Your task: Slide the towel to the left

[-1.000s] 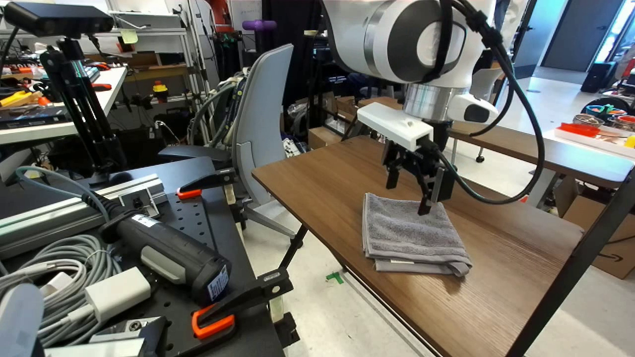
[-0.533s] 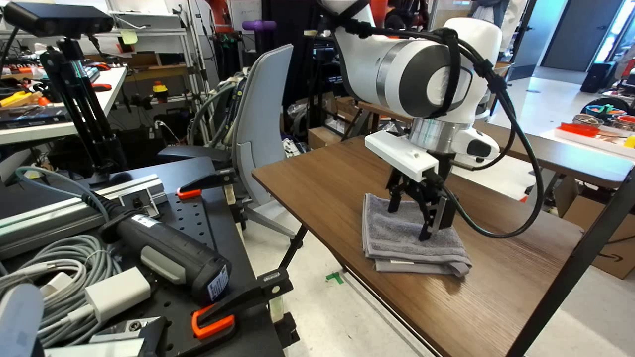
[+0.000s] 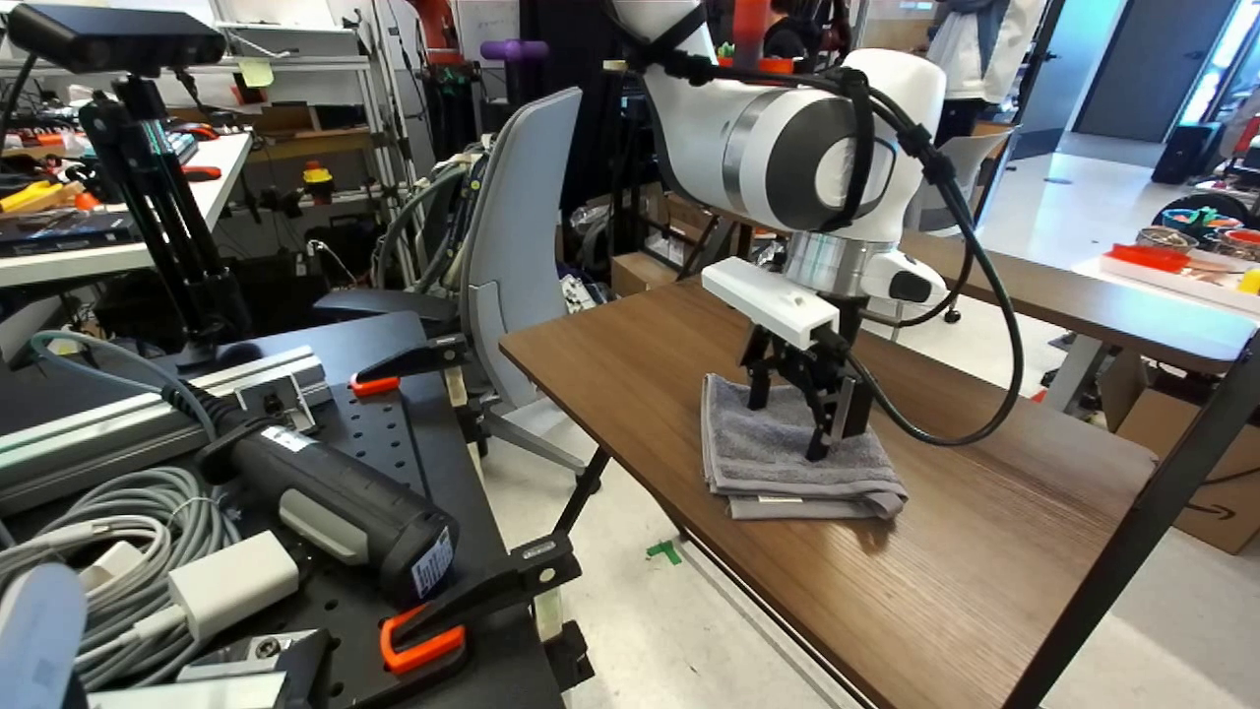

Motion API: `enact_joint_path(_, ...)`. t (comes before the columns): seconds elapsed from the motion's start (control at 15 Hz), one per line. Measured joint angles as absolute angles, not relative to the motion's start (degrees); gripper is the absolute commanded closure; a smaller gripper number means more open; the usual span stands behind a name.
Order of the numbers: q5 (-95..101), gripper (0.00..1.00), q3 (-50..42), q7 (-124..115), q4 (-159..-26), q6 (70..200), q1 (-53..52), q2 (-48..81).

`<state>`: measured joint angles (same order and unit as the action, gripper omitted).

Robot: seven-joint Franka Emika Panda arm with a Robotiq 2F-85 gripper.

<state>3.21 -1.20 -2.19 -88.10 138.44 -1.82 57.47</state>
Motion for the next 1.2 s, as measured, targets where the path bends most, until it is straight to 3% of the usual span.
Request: enact_joint_path(1.2,3.2,0.0,0.3,-9.8,-81.0,138.4,-15.2,62.5)
